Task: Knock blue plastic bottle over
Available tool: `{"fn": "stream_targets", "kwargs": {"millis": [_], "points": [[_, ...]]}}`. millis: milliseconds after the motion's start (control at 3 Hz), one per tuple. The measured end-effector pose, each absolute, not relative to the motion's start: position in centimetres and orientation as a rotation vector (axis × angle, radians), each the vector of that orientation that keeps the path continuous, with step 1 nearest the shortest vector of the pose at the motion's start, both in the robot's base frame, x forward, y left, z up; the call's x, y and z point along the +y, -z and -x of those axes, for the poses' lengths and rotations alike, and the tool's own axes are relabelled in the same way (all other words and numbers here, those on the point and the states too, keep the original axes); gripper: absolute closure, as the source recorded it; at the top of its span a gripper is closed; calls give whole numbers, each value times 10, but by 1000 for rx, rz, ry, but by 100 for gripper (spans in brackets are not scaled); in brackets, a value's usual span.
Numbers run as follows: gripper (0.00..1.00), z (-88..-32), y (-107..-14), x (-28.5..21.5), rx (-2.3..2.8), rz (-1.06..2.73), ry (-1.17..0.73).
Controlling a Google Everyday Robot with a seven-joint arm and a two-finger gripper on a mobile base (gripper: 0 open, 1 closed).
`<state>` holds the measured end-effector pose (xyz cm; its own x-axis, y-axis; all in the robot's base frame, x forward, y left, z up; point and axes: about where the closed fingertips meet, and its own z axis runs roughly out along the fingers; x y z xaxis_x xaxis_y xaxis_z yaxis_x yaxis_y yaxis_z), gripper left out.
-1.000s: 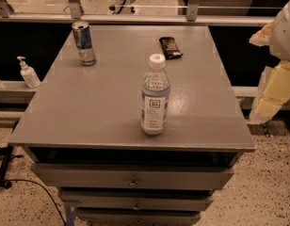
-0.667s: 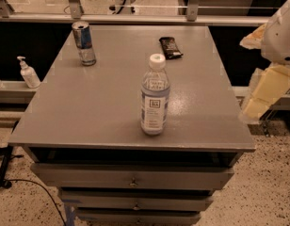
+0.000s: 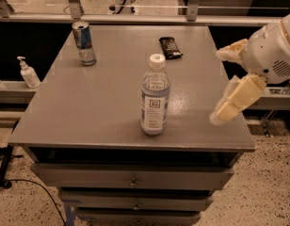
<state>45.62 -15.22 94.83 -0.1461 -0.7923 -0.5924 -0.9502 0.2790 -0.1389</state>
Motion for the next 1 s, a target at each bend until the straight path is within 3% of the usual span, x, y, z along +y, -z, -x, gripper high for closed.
{"fn": "stream_targets", "kwargs": {"millis": [1000], "points": [[0, -459, -911, -56, 1667, 1389, -834]]}}
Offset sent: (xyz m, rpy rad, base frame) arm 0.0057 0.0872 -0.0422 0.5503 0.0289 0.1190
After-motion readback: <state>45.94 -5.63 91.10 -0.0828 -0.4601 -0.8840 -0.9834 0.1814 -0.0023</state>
